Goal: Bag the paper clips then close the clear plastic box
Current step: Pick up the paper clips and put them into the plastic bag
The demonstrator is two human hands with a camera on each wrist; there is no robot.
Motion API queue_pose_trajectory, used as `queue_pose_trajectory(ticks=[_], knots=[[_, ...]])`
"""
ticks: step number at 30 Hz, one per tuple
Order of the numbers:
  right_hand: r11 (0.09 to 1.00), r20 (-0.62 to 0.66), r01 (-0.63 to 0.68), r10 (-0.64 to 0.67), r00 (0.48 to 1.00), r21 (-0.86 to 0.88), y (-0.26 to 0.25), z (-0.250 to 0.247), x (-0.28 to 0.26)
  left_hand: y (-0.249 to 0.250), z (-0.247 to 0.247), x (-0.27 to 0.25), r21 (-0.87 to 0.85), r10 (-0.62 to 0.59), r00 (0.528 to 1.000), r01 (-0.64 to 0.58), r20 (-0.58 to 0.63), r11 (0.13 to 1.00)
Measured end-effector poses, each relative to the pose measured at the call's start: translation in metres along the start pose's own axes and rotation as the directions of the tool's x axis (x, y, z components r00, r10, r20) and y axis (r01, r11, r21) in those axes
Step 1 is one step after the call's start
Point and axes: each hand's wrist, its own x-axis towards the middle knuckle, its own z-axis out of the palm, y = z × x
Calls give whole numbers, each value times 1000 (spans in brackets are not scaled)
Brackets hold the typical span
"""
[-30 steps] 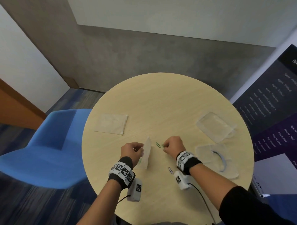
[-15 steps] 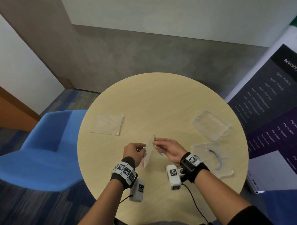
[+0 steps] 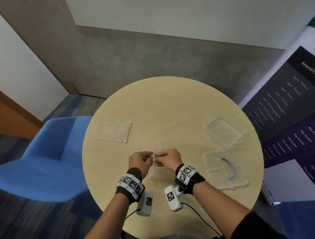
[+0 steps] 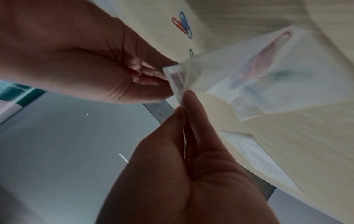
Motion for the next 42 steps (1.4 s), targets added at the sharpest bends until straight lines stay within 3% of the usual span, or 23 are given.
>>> queue_pose_trajectory(ticks=[4, 11, 14, 17, 19, 20, 22, 25, 29, 33, 36, 38, 40, 42], knots=[[977, -6, -9, 8, 1000, -212, -1, 1, 2, -1, 1, -2, -3, -2, 1000, 2, 16, 1000], [979, 70, -25, 40, 997, -203, -2, 3, 2, -3, -2, -1, -7, -11, 1000, 11, 12, 1000], [972, 73, 48, -32, 997, -231, -1, 2, -2, -4, -4, -1, 1, -7, 1000, 7, 11, 1000], [983, 119, 136, -121, 985, -125, -9, -3, -4, -6, -8, 1, -8, -18, 1000, 18, -11, 1000], [974, 45, 194, -190, 981, -114, -12, -13, 8, -8, -13, 1, -13, -37, 999, 36, -32, 999], [955, -11, 229, -235, 972, -188, -12, -21, 17, -9, -15, 2, -21, -48, 998, 47, -39, 999], [834, -21, 301, -350, 937, -462, -8, -39, 36, -11, -18, 2, -33, -65, 997, 63, -42, 997], [535, 249, 381, -305, 919, -754, 7, -53, 50, -10, -17, 1, -41, -61, 998, 60, -30, 997], [159, 545, 577, -204, 813, -801, 28, -52, 37, -10, -12, -3, -31, -57, 998, 57, -11, 998], [38, 652, 663, -149, 744, -748, 47, -64, 15, -14, -10, -4, -13, -66, 998, 66, -6, 998], [110, 670, 681, -127, 732, -724, 59, -90, 0, -15, -10, -4, 6, -67, 998, 67, 3, 998], [240, 579, 622, -228, 782, -745, 63, -108, -6, -16, -9, -4, 11, -73, 997, 73, 10, 997], [308, 408, 529, -381, 830, -791, 70, -122, -10, -16, -7, -4, 12, -83, 996, 83, 16, 997], [400, 250, 365, -311, 917, -841, 76, -126, -17, -15, -6, -5, 26, -78, 997, 77, 20, 997]])
